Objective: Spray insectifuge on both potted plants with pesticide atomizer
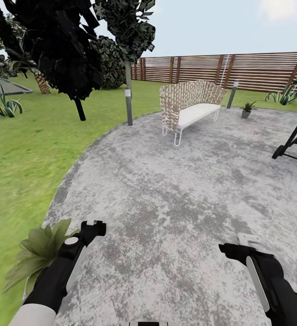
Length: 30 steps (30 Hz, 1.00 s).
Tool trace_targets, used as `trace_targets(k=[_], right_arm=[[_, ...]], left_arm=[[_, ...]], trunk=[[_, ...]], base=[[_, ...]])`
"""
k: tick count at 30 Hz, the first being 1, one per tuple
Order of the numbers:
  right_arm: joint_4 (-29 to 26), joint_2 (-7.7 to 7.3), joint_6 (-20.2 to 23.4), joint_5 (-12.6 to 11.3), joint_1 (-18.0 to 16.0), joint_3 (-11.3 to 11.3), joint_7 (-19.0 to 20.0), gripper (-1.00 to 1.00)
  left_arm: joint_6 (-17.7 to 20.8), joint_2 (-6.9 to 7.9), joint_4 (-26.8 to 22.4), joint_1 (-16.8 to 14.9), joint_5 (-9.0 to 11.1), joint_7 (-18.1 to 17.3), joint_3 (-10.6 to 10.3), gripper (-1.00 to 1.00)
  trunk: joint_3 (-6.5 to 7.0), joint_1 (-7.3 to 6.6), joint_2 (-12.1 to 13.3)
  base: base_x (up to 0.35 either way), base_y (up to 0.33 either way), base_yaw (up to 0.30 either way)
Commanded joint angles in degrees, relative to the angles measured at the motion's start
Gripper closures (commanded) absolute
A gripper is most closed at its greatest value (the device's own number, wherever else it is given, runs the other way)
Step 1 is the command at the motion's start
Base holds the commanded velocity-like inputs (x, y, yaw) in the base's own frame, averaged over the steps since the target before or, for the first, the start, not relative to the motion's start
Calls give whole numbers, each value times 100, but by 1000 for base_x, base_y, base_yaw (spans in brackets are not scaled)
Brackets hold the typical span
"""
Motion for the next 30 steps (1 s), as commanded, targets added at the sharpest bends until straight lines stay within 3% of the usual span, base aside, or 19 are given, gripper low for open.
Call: trace_targets(k=[1,7,16,30], right_arm=[[-7,-1,26,-32,-1,-6,1,-100],[-7,-1,26,-30,-1,-6,1,-100],[-7,0,28,-29,-1,-6,1,-100],[-8,-1,27,-29,-1,-6,1,-100]], left_arm=[[29,2,-7,-4,-26,-18,-5,100],[29,2,-7,-3,-26,-18,-5,100],[29,2,-7,-3,-26,-18,-5,100],[29,2,-7,-6,-34,-18,-5,100]], trunk=[[-5,-1,-2],[-5,-1,-2],[-5,-1,-2],[-5,-1,-2]], base=[[0,0,255],[0,-3,250],[0,-207,247],[0,-9,247]])
